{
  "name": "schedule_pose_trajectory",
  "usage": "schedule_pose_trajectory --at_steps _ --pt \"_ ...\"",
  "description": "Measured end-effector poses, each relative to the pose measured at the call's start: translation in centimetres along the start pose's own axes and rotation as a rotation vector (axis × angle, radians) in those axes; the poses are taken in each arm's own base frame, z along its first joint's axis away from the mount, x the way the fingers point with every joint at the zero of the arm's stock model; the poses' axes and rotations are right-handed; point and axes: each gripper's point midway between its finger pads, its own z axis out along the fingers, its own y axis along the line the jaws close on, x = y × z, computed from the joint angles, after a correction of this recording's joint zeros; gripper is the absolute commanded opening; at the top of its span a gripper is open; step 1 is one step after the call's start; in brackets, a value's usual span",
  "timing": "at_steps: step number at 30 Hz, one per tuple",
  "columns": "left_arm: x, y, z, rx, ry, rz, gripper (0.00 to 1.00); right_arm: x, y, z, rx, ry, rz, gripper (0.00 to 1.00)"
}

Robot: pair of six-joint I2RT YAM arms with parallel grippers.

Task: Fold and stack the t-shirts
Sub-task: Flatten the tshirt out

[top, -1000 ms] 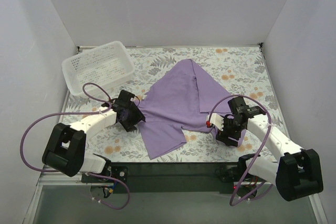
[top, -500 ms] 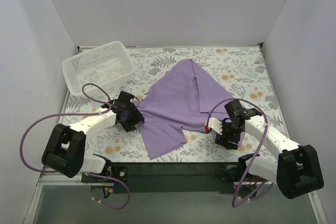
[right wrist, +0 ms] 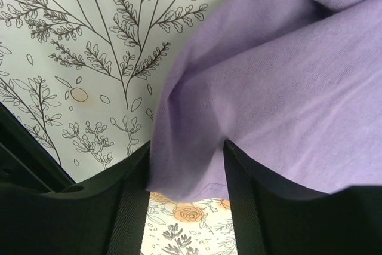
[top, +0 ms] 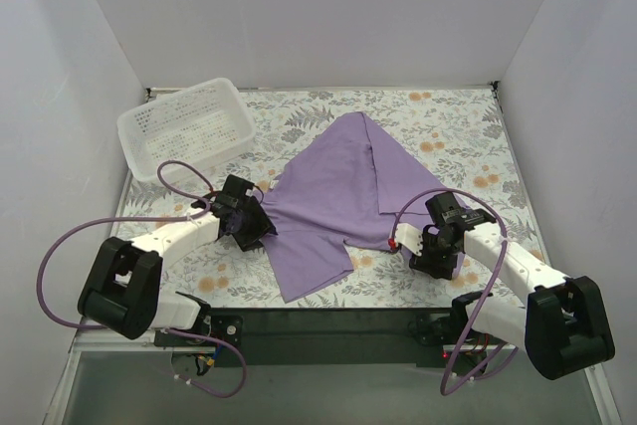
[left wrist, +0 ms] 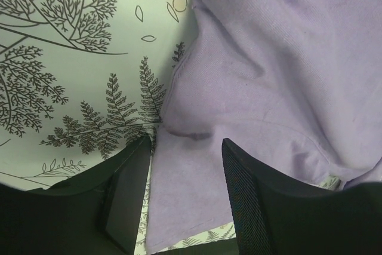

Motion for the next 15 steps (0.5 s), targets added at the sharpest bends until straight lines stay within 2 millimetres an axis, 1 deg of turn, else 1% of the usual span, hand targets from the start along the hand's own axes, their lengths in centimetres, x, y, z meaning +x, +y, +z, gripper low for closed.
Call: schedule_pose_trajectory --at_steps 3,10,11,14,15 --pt "0.3 0.08 -0.09 0.013 0.007 0.012 0.5 0.1 -0.06 -0.02 0.005 0.006 0.007 0.49" --pt "0.43 -0.11 0.01 0.028 0.015 0.026 0.52 0.14 -0.09 -0.02 0.008 0.008 0.013 0.43" --pt "0.4 -0.15 0.05 0.029 0.014 0.028 0.52 0.14 -0.08 -0.02 0.009 0.007 0.014 0.4" --pt "0.31 -0.3 0.15 0.029 0.016 0.03 0.5 0.13 -0.11 -0.01 0.011 0.007 0.016 0.36" --pt "0.27 -0.39 0.22 0.027 0.018 0.031 0.47 0.11 -0.13 -0.01 0.012 0.006 0.016 0.33"
